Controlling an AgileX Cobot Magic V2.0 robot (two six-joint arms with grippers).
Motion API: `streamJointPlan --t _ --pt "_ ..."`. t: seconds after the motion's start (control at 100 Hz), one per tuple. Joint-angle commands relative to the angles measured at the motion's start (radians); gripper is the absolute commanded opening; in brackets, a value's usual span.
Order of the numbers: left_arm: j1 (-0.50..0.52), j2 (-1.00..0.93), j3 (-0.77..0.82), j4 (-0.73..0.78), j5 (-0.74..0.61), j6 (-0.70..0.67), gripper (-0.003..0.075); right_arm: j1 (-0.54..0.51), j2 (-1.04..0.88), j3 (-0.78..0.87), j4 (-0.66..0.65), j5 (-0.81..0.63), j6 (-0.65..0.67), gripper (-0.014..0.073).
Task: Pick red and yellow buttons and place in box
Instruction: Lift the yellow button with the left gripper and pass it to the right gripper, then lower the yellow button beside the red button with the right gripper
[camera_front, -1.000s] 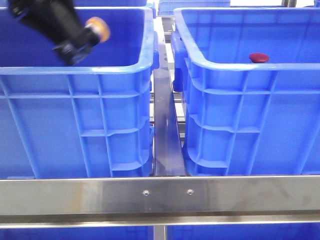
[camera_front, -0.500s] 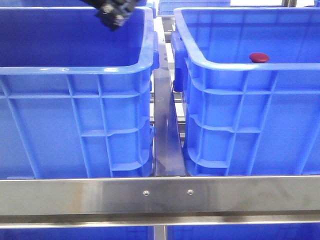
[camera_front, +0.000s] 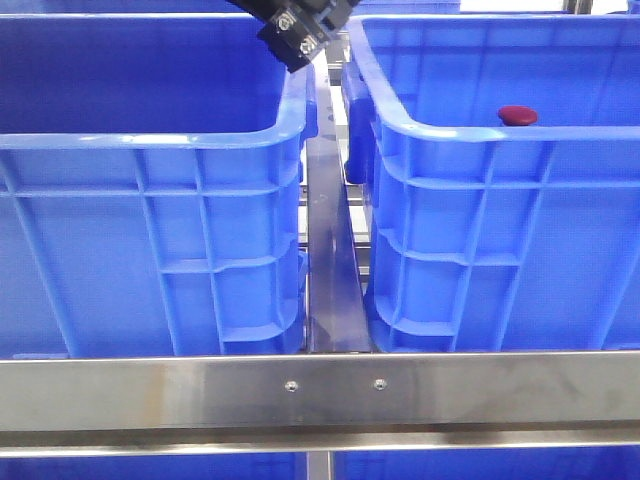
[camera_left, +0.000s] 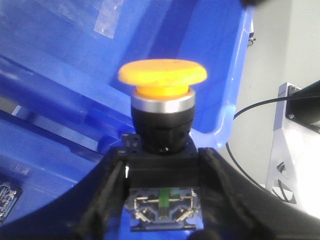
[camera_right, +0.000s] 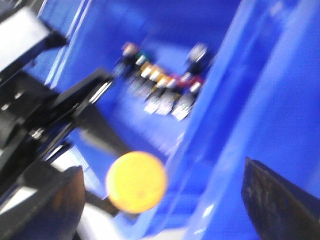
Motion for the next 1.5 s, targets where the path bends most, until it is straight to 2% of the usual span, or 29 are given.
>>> streamJointPlan --t 0.0,0.3,0.77,0.86,1.03,1.12,1.22,1.29,1.39,1.44,1.49 --pt "-0.009 -0.057 -0.028 -0.058 0.04 0.001 0.0106 -0.001 0.0 -0.062 0.063 0.095 0.021 0.0649" --pt "-0.011 -0.057 -0.028 -0.06 0.04 0.001 0.0106 0.032 0.052 -0.077 0.105 0.141 0.022 0.0649" --pt "-0.011 -0.057 -0.028 -0.062 0.04 0.001 0.0106 0.097 0.082 -0.076 0.11 0.087 0.016 0.0641" --pt "-0.011 -0.057 -0.028 -0.062 0.04 0.001 0.0106 0.099 0.082 -0.076 0.111 0.086 0.014 0.0566" --pt "-0.011 -0.057 -0.028 -0.062 0.04 0.001 0.0106 0.099 0.082 -0.076 0.112 0.087 0.014 0.0285" --pt "-0.011 -0.057 -0.028 -0.062 0.04 0.001 0.0115 0.099 0.082 -0.076 0.112 0.089 0.014 0.0204" --pt "-0.011 -0.057 -0.028 -0.062 0.04 -0.008 0.0206 0.099 0.082 -0.076 0.112 0.089 0.014 0.0188" --pt "-0.011 -0.057 -0.028 -0.062 0.04 -0.017 0.0344 0.099 0.082 -0.076 0.112 0.091 0.014 0.0188" --pt "-0.011 -0.057 -0.028 -0.06 0.04 -0.058 0.0594 0.099 0.081 -0.076 0.115 0.101 0.014 0.0188" --pt "-0.011 -0.057 -0.03 -0.056 0.04 -0.058 0.0671 0.099 0.081 -0.076 0.118 0.108 0.014 0.0188" --pt "-0.011 -0.057 -0.03 -0.039 0.04 -0.062 0.0702 0.099 0.081 -0.076 0.118 0.108 0.014 0.0188"
